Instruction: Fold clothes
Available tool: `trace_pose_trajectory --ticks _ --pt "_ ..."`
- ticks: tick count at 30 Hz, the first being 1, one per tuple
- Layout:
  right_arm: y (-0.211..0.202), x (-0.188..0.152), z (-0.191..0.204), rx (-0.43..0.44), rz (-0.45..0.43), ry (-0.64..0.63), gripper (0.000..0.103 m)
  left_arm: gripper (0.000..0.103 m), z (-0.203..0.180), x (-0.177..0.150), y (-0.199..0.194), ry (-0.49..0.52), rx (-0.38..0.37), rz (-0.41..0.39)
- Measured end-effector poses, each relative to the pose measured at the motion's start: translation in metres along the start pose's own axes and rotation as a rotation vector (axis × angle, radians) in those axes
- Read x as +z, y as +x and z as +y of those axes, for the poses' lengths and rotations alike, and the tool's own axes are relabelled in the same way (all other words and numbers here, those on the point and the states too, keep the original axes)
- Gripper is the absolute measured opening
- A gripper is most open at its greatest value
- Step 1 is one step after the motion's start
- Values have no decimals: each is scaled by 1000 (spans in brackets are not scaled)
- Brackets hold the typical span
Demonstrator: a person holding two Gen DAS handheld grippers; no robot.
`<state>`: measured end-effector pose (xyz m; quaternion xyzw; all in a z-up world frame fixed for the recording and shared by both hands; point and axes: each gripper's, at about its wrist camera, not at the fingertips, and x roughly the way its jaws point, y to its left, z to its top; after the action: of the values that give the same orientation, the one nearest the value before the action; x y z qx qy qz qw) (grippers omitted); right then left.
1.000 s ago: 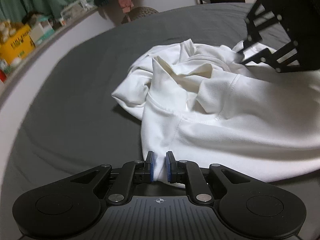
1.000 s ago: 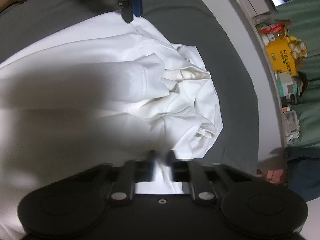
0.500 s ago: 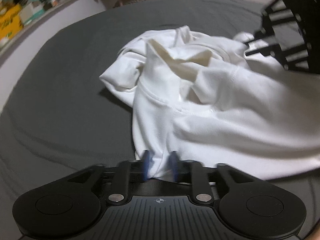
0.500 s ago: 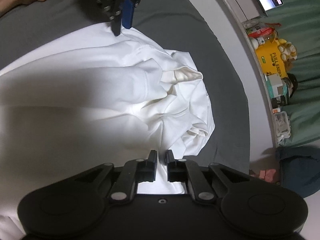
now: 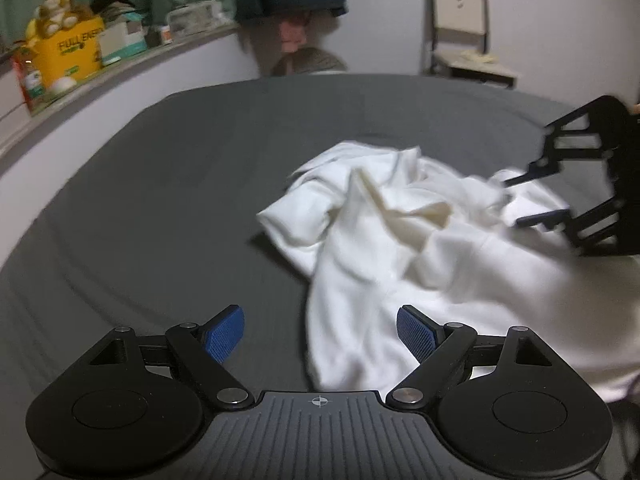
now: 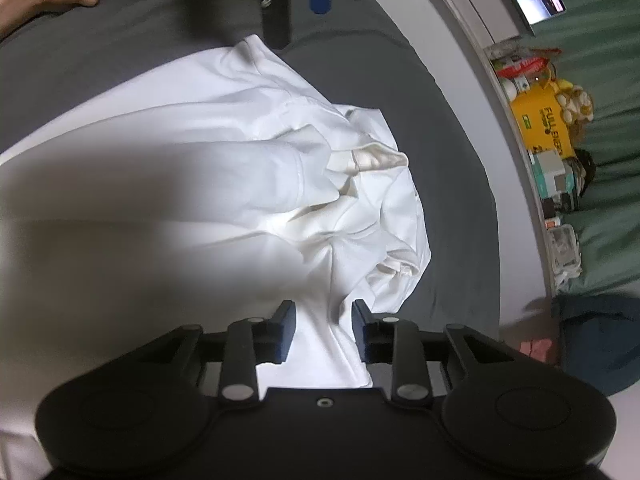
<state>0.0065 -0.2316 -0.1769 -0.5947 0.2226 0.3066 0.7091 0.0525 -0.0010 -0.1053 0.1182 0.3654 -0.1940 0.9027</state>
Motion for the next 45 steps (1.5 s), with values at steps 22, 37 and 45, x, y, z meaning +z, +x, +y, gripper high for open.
trace_pose_trajectory --ticks 22,37,45 --pt "-5 -11 -7 -15 -105 44 69 85 -1 -6 26 5 -185 105" --pt "-6 -13 -14 61 -51 24 55 84 -39 -9 11 254 -139 8" --pt "31 4 -14 90 23 -42 22 75 -38 -8 13 258 -119 35"
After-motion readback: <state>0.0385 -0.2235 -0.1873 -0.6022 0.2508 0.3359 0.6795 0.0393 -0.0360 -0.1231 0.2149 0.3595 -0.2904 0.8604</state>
